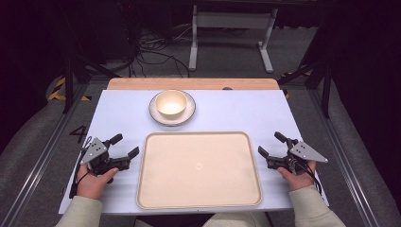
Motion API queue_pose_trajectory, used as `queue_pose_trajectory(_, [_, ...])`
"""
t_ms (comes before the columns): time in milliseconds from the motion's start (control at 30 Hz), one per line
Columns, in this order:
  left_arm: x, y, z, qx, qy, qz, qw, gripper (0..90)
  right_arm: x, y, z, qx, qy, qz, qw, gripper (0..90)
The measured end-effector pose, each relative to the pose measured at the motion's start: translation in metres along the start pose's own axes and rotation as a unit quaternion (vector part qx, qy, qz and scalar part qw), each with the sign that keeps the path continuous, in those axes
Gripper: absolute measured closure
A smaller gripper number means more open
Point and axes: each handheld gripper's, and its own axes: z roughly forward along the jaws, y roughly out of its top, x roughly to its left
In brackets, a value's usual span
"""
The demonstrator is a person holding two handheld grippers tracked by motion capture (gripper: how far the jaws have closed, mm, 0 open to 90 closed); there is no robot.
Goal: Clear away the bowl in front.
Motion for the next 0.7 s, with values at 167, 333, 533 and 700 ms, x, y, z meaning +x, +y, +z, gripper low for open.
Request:
queue_pose_trajectory(167, [-0.001,0.001,0.001,0.005,0.005,0.001,1.0,13.8,0.0,0.0,0.001,0.003,0.001,-0.005,1.0,12.4])
queue_pose_trajectory(333, [-0.001,0.003,0.002,0.011,0.008,-0.018,0.9997,14.5,0.001,0.002,0.002,0.016,0.007,-0.005,0.9998,12.5])
queue_pose_trajectory(533, [-0.005,0.011,0.009,0.024,0.022,-0.025,0.9992,14.6,0.006,0.002,0.004,0.028,0.027,-0.029,0.9988,12.8])
queue_pose_trajectory(700, [-0.01,0.023,0.007,0.029,0.03,-0.033,0.9986,15.5,0.006,0.001,0.001,0.014,0.037,-0.032,0.9987,12.5])
